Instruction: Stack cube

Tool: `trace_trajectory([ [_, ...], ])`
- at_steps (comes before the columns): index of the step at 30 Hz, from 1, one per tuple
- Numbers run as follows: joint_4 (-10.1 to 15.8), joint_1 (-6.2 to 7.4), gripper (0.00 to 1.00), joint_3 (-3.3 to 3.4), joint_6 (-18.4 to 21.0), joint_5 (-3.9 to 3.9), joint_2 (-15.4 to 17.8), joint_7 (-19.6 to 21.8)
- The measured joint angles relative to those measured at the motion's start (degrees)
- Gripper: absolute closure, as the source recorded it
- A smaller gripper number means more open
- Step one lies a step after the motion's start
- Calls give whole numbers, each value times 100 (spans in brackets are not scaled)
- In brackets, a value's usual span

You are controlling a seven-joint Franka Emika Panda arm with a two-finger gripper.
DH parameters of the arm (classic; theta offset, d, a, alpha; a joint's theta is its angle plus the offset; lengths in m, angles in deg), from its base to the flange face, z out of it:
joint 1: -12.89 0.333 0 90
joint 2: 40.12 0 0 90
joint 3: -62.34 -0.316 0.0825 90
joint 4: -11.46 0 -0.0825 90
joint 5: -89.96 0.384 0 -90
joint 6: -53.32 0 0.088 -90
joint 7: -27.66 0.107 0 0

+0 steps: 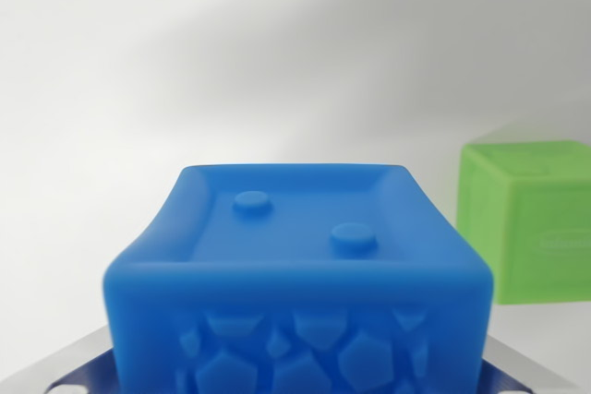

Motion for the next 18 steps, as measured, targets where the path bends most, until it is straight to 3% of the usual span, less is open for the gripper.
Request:
trace_trajectory([
  [18,246,-300,100,83,-56,2,185,-534],
])
